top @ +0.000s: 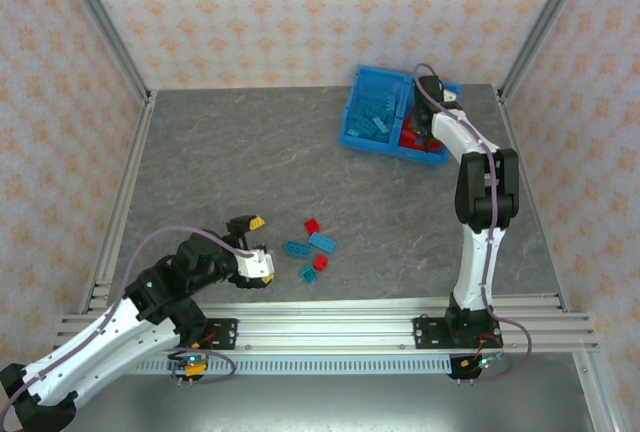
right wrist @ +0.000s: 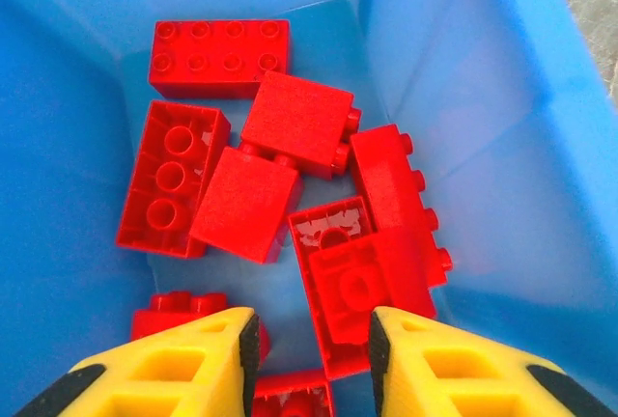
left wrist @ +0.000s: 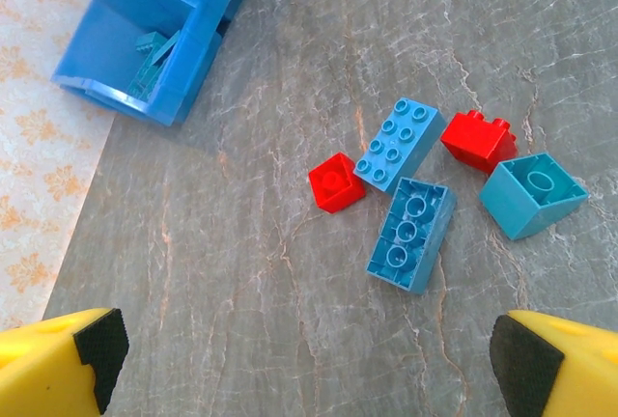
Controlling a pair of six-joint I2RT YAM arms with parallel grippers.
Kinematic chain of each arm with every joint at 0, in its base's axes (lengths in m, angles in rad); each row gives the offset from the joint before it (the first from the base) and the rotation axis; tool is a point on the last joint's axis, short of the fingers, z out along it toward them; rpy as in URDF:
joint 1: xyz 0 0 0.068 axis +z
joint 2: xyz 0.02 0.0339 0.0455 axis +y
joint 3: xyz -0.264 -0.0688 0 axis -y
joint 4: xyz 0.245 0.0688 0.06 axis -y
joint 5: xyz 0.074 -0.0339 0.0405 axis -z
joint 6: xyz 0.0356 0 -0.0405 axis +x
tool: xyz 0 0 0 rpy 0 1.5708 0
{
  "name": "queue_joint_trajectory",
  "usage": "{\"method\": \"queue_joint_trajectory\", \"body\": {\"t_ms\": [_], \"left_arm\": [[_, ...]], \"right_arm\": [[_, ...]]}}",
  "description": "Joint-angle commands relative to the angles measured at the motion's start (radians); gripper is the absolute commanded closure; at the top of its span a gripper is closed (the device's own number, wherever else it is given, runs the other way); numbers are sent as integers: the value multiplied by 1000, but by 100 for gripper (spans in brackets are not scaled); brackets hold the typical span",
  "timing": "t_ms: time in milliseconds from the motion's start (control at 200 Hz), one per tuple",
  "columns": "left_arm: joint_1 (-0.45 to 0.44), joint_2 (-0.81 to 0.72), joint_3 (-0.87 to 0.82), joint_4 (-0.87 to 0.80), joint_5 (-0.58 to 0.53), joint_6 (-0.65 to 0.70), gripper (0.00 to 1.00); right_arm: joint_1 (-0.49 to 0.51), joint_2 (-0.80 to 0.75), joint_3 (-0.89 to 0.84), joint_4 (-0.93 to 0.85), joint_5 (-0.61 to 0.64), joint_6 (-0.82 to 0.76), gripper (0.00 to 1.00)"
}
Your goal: Sort the legos into containers by color
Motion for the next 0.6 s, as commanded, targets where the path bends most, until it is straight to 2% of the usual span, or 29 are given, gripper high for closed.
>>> {"method": "queue_joint_trajectory", "body": {"t_ms": [0,220,345,486,596], "left_arm": [[10,-7,-14,-11,-12,5,0],[12,39,-5,60,-110,-171,0],[35,111,37,92,-166,-317,0],[93,276,235,-7,-184,-506,0],[111,410,378,2,-131,-724,0]], "right_arm": [[-3,-140,-75,-4,-21,34,63],[10,-432,-371,86,-146,94,61],[42,-617,-507,103,-280,83,56],[120,-796,-617,78,-421,49,50],[172,-877,-703,45,-536,16,47]]}}
